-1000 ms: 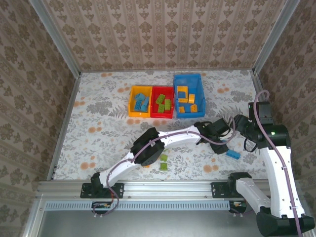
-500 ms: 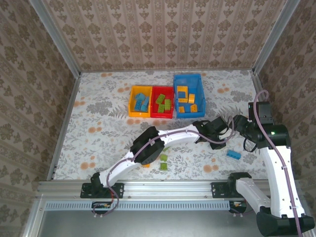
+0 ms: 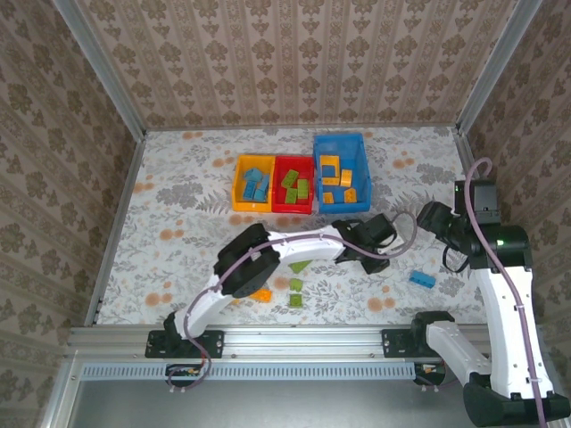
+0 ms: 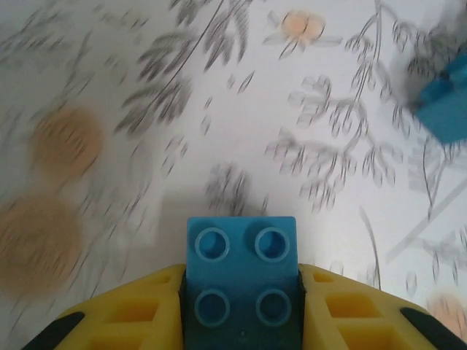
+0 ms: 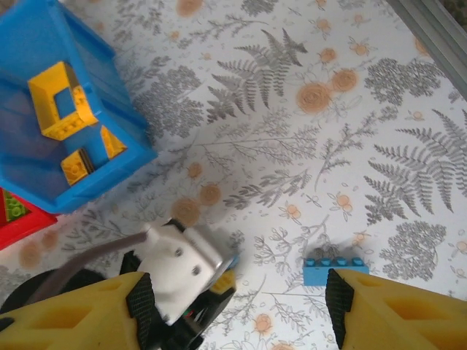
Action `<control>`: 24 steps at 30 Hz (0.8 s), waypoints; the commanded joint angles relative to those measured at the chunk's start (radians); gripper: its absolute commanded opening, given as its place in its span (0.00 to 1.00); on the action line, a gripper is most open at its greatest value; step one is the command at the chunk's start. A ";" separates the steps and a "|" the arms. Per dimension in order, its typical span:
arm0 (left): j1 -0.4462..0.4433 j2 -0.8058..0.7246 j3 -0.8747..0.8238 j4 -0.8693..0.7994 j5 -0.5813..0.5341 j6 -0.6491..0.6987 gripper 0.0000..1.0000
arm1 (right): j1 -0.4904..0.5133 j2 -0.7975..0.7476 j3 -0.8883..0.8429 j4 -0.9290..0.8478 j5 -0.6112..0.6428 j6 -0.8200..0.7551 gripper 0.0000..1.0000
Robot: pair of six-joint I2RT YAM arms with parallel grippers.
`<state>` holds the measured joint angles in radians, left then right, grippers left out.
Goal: Sort the legos into containers by color
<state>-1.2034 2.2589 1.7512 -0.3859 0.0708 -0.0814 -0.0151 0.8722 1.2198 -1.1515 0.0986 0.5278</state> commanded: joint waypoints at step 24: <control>0.713 -0.376 -0.151 -0.340 -0.143 -0.291 0.32 | 0.676 0.525 -0.027 0.814 -0.406 -0.087 0.67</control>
<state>-0.5163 1.8111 1.5078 -0.6395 -0.0383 -0.3706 0.6506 1.3594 1.1309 -0.4416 -0.2268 0.4656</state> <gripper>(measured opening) 0.332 0.665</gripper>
